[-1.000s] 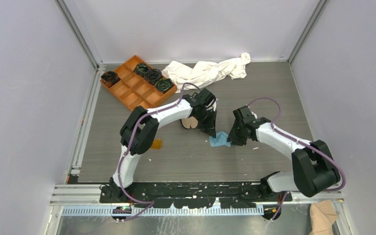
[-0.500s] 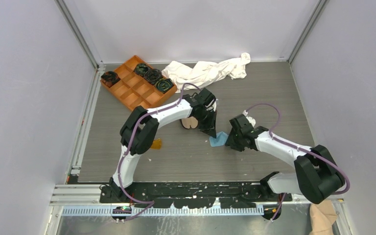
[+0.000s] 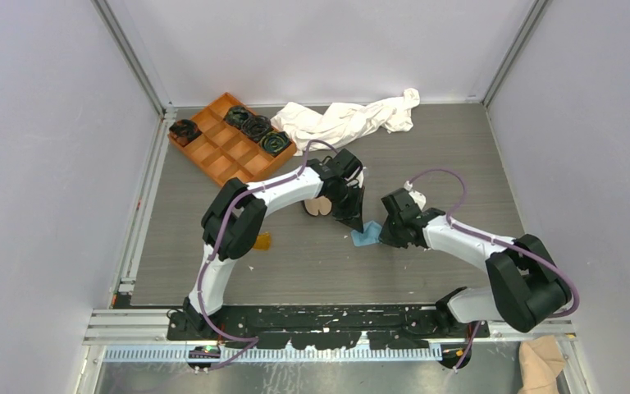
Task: Organize the sunglasses
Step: Fold the glasses cleaning cloth at the center of the board.
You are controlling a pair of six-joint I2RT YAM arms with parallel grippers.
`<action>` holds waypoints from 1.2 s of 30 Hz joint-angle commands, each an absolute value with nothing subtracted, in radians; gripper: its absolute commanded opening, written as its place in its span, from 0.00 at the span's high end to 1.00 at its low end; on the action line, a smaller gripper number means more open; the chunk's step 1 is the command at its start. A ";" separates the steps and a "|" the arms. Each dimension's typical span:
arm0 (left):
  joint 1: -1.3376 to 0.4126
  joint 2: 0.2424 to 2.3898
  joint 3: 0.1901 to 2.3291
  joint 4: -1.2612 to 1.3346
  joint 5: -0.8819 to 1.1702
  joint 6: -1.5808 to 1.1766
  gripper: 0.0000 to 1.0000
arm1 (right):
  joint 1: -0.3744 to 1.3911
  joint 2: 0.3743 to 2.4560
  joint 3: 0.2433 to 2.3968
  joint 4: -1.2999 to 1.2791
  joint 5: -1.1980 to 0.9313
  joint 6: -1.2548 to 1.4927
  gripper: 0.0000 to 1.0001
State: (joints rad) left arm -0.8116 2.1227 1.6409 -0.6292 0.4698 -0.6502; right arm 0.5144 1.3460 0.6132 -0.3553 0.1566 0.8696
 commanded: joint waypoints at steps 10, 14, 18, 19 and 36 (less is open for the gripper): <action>-0.820 2.046 1.614 -0.629 0.494 -0.647 1.00 | 0.518 1.103 0.673 -0.573 0.152 0.859 0.99; -0.824 2.017 1.608 -0.629 0.491 -0.649 1.00 | 0.518 1.107 0.690 -0.615 0.102 0.839 0.95; -0.828 2.013 1.599 -0.622 0.494 -0.653 1.00 | 0.518 1.139 0.630 -0.572 0.086 0.852 0.91; -0.830 2.015 1.599 -0.621 0.496 -0.654 1.00 | 0.518 1.142 0.611 -0.550 0.077 0.861 0.91; -0.858 2.029 1.598 -0.616 0.506 -0.658 1.00 | 0.518 1.160 0.581 -0.495 0.086 0.905 0.68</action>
